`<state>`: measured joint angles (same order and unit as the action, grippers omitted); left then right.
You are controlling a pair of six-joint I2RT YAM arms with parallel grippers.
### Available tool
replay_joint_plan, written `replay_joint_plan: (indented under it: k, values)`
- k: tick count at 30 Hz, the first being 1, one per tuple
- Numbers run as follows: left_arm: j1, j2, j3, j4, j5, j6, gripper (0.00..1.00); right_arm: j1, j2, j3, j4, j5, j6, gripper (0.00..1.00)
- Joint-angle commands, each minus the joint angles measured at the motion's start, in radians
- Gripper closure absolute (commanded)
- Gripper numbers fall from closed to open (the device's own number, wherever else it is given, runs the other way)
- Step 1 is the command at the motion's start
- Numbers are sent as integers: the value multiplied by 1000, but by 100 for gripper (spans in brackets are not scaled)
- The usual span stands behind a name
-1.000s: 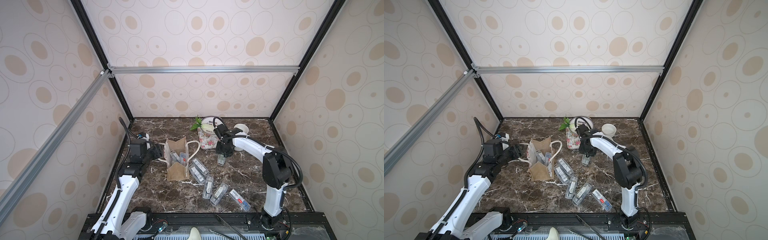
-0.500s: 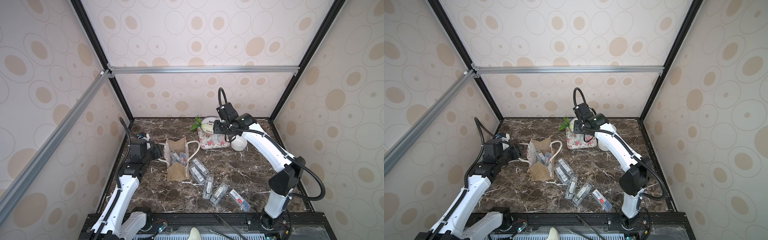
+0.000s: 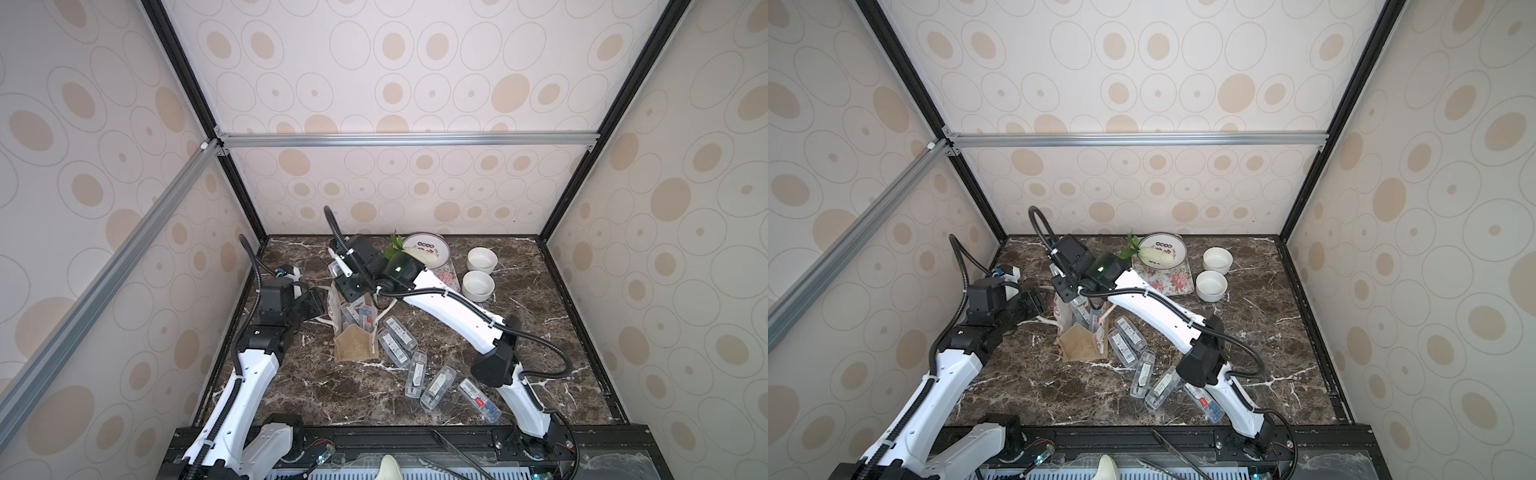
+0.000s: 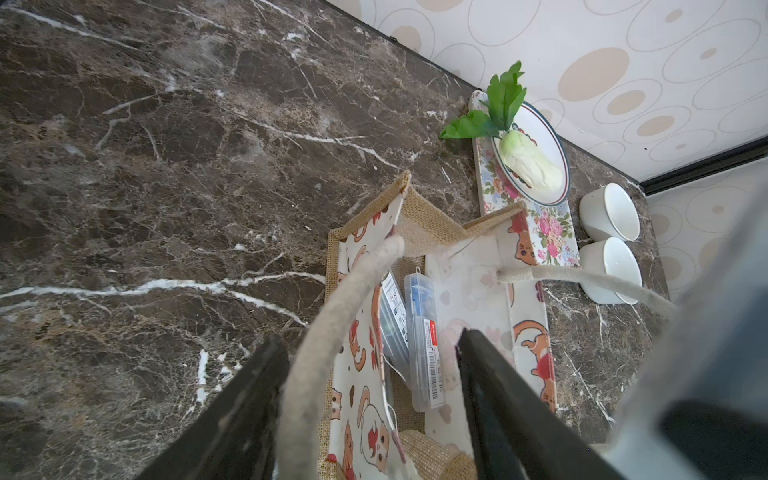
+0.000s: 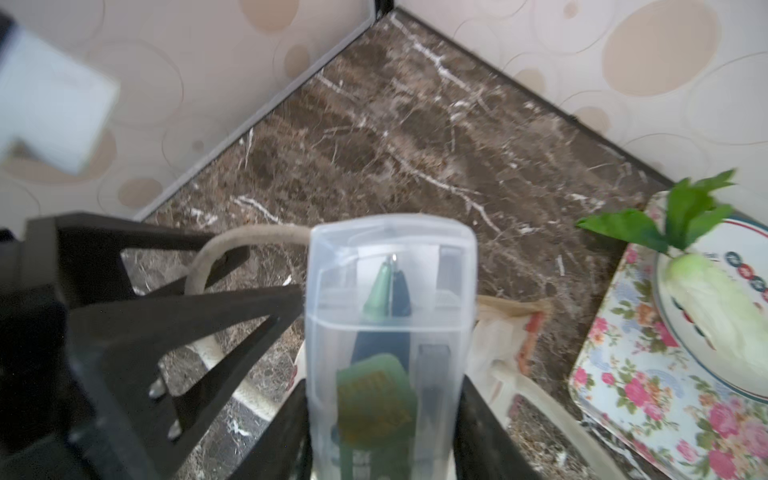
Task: Put the compass set into the canvas bag
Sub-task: Place the compass set in the canvas bag.
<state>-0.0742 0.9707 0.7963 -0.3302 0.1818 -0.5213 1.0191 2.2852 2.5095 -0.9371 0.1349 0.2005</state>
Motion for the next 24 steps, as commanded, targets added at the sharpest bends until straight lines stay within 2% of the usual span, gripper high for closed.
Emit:
replay_joint_plan:
  k: [1,10,24]
  values:
    - [-4,-17,21,-10,-1,-5,36,-11,24,25,-27,-7,-19,51]
    - [-4,-18,12,-3,6,-11,36,-14,70,-57,-16,14,-6,51]
    - [-4,-18,5,1,4,-16,36,-26,164,-36,-150,-90,99,50]
